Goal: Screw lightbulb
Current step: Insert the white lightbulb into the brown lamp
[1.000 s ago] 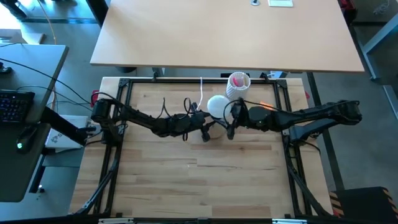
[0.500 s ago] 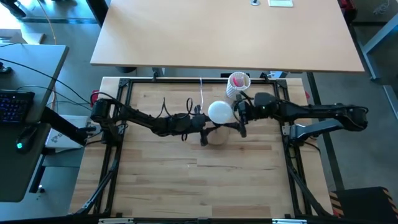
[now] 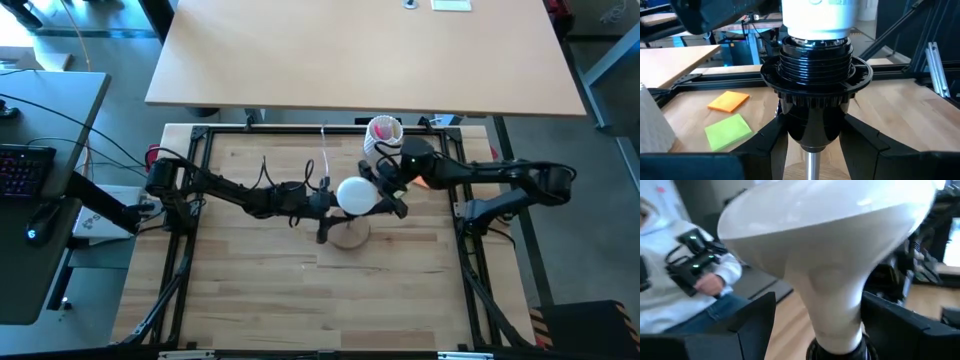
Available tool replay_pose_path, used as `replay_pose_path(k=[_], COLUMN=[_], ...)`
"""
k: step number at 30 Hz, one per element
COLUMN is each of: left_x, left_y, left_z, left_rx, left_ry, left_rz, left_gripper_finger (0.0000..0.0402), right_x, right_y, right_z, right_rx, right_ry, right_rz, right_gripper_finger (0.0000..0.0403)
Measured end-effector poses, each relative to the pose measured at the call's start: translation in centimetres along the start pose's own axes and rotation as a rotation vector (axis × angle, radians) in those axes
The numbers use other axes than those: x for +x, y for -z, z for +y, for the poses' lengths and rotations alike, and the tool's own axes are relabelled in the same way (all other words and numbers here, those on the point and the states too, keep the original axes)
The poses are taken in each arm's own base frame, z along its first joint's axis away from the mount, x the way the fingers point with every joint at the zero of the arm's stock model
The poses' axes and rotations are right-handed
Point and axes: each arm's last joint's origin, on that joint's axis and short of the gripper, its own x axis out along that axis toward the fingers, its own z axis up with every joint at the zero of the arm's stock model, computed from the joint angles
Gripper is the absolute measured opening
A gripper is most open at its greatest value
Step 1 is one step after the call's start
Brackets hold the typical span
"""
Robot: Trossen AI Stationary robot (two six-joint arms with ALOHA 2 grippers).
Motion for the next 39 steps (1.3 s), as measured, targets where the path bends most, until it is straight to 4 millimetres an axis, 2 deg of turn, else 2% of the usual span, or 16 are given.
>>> replay_pose_path(k=[4, 7, 16, 27, 39], left_x=[0.0, 0.0, 0.0, -0.1, -0.8], left_y=[0.0, 0.0, 0.1, 0.1, 0.7], left_z=[0.0, -0.1, -0.1, -1.3, -3.3], left_rx=[-0.001, -0.001, 0.013, 0.084, 0.170], left_ry=[0.020, 0.024, 0.016, -0.129, -0.361], left_rz=[0.000, 0.001, 0.009, 0.031, 0.099], left_gripper_finger=[0.0142, 0.0142, 0.0142, 0.0143, 0.0140], right_x=[0.4, 0.4, 0.3, 1.8, 3.2], right_y=[0.2, 0.6, 0.9, 1.2, 0.6], right_z=[-0.7, -1.3, -1.8, -0.8, 2.5], right_rx=[-0.012, 0.013, -0.003, 0.007, -0.029], right_ry=[-0.046, -0.072, -0.026, 0.073, 0.446], right_rz=[-0.036, -0.037, -0.044, -0.014, 0.086], right_gripper_finger=[0.0277, 0.0261, 0.0135, 0.0133, 0.0133])
